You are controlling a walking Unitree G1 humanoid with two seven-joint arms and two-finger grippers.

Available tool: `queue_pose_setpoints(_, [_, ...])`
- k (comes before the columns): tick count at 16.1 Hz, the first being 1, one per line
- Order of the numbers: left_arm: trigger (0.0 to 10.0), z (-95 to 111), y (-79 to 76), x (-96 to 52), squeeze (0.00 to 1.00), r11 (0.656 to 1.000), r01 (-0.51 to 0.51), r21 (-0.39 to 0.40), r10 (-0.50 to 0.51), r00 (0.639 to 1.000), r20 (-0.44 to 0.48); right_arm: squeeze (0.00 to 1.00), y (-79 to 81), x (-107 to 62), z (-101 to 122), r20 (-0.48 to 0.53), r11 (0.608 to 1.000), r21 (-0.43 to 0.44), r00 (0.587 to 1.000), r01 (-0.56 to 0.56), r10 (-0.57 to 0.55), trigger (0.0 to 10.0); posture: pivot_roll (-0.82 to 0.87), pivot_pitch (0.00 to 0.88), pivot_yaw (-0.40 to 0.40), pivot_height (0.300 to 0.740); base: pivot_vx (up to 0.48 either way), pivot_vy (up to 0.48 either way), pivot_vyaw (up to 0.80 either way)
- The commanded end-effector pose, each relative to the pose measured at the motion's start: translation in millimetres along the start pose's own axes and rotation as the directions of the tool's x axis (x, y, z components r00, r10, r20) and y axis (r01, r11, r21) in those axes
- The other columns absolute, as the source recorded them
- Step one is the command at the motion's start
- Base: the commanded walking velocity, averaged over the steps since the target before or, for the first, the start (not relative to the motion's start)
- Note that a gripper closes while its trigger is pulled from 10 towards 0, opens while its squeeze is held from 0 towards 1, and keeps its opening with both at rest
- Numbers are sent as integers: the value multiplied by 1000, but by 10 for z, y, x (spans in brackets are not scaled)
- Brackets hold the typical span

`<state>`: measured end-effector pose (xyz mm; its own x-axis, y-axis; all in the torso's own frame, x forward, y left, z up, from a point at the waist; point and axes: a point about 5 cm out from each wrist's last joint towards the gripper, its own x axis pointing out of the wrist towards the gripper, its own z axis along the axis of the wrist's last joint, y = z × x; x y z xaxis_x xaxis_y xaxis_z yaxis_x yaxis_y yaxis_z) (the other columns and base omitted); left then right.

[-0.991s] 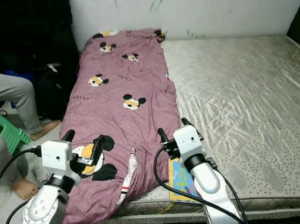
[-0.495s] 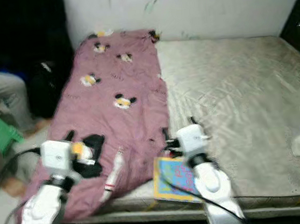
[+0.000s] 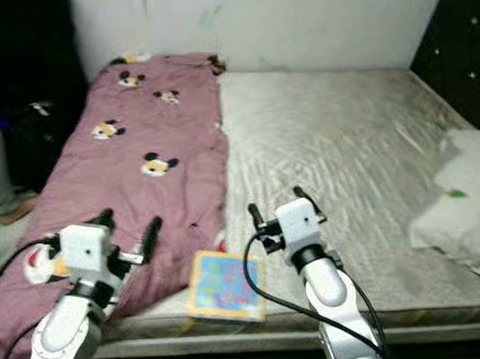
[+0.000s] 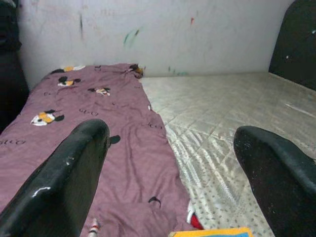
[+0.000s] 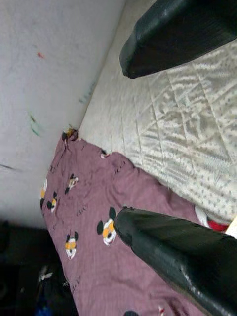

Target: Clean up the room

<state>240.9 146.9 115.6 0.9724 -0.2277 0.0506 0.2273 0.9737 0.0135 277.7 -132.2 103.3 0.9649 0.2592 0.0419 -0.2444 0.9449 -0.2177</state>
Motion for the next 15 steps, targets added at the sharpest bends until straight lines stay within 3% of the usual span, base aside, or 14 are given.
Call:
queue_pose_setpoints(1, [10000,-6,-65,15,0,1000,15,-6,-15,1000,-1,0,-74,-15,-25,-14,1000,-6,1000,18,-18,10000,-55,35,-18,740,0,-345,0])
queue_pose_setpoints(15, [10000,-26,-91,45,0,1000,27,-7,-27,1000,1,0,-58,11,-62,-23,1000,-9,1000,5,-5,10000,-54,17,-19,740,0,-344,0])
